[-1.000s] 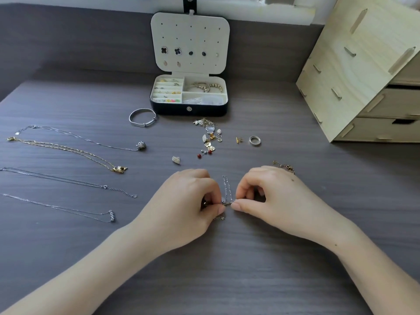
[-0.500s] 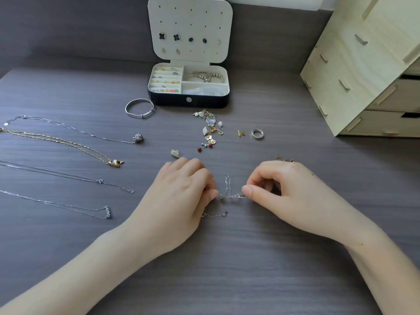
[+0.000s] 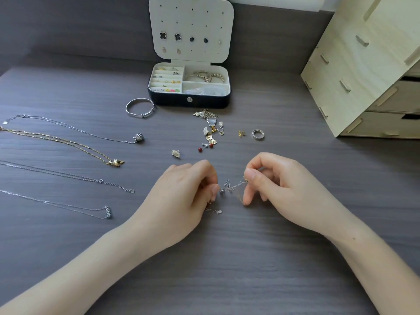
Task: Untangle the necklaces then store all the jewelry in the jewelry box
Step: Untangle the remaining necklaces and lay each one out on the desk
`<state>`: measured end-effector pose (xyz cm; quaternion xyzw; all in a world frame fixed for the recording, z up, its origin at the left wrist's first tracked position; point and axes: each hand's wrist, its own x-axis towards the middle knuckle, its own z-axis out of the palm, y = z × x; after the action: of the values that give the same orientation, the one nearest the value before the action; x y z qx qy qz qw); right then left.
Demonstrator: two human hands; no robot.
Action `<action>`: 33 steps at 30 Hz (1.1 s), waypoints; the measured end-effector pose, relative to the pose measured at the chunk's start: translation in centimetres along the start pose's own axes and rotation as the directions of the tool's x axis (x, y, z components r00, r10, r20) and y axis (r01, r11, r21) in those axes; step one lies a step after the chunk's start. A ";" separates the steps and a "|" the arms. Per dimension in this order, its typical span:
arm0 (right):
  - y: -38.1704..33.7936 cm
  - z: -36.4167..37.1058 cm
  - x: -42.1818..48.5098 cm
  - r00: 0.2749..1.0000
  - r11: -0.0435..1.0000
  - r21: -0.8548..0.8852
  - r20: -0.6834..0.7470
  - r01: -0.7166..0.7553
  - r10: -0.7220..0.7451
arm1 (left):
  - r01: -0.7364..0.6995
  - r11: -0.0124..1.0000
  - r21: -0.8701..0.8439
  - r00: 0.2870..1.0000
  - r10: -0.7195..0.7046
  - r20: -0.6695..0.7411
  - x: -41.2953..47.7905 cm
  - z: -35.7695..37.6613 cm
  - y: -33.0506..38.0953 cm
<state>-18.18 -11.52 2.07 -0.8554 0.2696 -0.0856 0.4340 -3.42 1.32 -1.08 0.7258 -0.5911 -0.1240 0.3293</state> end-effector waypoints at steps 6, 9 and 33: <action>0.1 0.5 0.1 0.999 0.993 -0.107 -0.016 -0.038 0.037 | -0.030 0.997 0.067 1.000 0.030 0.004 0.1 0.6 0.0; 0.1 0.9 0.1 0.998 0.978 -0.204 -0.045 -0.053 0.044 | -0.014 0.999 0.043 1.000 0.014 0.012 0.1 0.5 0.2; -0.5 -1.2 -1.4 0.995 0.838 -0.538 -0.053 -0.096 0.080 | -0.157 0.959 0.235 0.988 0.154 0.030 -0.4 0.1 0.3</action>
<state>-19.57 -11.38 3.34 -0.9283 0.3279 0.0017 0.1755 -3.85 1.67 -1.06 0.7104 -0.6587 -0.0308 0.2459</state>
